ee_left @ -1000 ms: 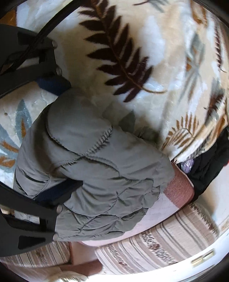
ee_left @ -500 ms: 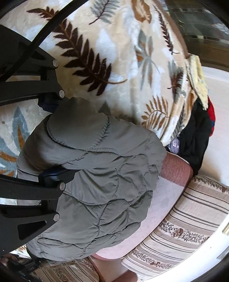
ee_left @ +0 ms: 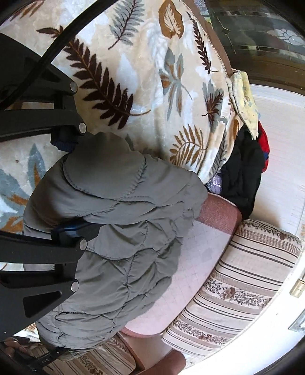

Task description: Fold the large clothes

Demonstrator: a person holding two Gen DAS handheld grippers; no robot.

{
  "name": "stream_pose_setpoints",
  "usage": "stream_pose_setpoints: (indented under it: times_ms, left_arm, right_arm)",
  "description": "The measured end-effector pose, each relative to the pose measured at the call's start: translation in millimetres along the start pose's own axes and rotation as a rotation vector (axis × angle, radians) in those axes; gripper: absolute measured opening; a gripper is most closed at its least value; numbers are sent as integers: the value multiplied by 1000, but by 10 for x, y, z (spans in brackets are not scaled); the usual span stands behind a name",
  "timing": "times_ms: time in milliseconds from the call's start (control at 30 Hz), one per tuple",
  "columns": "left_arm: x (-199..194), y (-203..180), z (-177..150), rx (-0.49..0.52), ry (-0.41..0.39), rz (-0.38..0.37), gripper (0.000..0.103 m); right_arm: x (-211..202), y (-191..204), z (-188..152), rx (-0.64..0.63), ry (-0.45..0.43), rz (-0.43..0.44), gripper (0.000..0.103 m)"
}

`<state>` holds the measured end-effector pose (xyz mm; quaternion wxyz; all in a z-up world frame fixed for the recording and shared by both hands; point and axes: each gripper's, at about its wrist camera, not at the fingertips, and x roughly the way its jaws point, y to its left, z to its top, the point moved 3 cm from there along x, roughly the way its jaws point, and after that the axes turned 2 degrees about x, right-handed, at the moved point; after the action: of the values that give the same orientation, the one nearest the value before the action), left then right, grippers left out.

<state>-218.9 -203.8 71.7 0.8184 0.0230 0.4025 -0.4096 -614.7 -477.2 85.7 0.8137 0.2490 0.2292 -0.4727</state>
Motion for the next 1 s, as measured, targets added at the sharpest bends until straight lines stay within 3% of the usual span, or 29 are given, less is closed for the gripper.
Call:
stream_pose_setpoints:
  times_ms: [300, 733, 833, 900, 933, 1000]
  left_arm:
    - [-526, 78, -239, -19, -20, -18, 45]
    - [-1158, 407, -1081, -38, 29, -13, 45]
    - [-1133, 488, -1222, -59, 67, -8, 51]
    - [-1050, 599, -1286, -114, 115, -3, 64]
    - [-1010, 688, -1309, -160, 142, 5, 78]
    - [-1004, 898, -1345, -264, 157, 11, 84]
  right_arm:
    - [-581, -10, -57, 27, -34, 37, 32]
    - [-1296, -213, -783, 69, 18, 69, 33]
    - [-1310, -285, -943, 82, 55, 68, 33]
    - [-1213, -365, -1039, 108, 104, 61, 35]
    - [-1134, -429, -1083, 133, 143, 56, 40]
    - [-1049, -548, -1130, 203, 202, 75, 49]
